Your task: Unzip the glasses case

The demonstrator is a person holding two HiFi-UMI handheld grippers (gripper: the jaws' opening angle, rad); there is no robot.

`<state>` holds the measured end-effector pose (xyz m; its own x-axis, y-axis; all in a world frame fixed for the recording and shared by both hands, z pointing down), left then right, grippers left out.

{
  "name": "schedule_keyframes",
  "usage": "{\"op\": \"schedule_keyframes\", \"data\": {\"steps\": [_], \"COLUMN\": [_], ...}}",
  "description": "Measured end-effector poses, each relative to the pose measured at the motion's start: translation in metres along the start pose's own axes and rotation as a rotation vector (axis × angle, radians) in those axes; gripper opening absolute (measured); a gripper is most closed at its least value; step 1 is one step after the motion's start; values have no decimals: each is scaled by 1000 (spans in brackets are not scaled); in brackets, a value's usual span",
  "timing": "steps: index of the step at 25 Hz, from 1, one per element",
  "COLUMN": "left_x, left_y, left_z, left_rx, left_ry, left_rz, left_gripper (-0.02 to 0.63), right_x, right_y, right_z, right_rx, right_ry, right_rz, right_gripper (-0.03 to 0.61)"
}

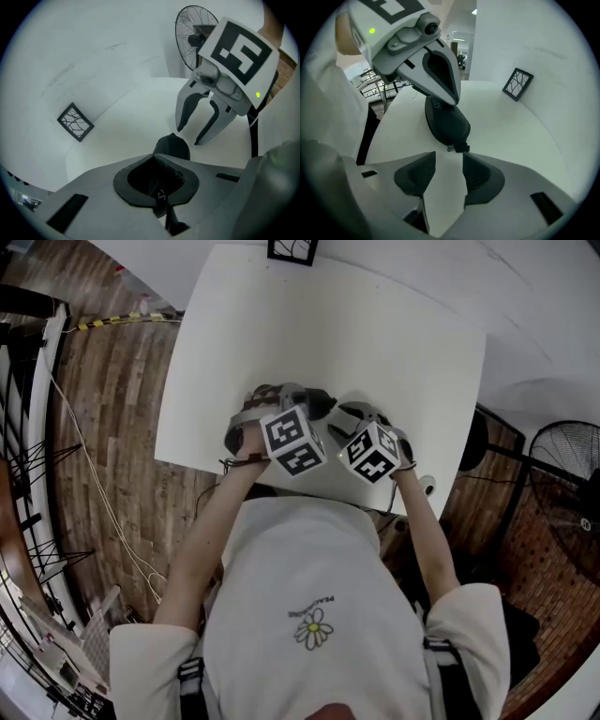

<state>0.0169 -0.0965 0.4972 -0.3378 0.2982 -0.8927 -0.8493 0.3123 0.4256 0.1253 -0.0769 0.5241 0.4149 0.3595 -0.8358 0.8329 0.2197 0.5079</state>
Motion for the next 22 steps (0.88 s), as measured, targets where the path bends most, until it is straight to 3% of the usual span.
{"op": "schedule_keyframes", "data": {"steps": [4,6,7,12,18,22], "left_x": [1,1,1,0,-1,-4], "left_y": [-1,1,1,0,-2,-6], "left_z": [-2,-3,-4,-3,-4,-7], "left_rx": [6,11,11,1,-11,-37], "left_ry": [14,9,4,8,5,22], "left_rz": [5,3,3,1,-15,-38], "left_gripper": [11,11,11,11,11,9], "right_x": [-10,-14,-15,-13,-12,-4], "right_y": [-5,-7,-6,-3,-7,-18], "right_z": [-3,-4,-4,-2,3,43], "right_rx": [-130,-151,-146,-57,187,182], "right_ry": [59,77,92,159,214,324], "right_rz": [30,26,20,-32,-87,-61], "right_gripper": [102,78,33,6,6,5]}}
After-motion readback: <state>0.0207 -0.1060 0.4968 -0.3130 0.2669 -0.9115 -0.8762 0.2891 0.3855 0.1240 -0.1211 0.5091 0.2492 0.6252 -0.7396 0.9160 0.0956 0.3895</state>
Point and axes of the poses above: the fingertips, and each gripper's own axes: x backward along the fingers, z to its right, y out of its underside, the point moved 8 cm from there along x, backward along the fingers, and after that the axes turned 8 degrees about y, right-handed, at the moved point
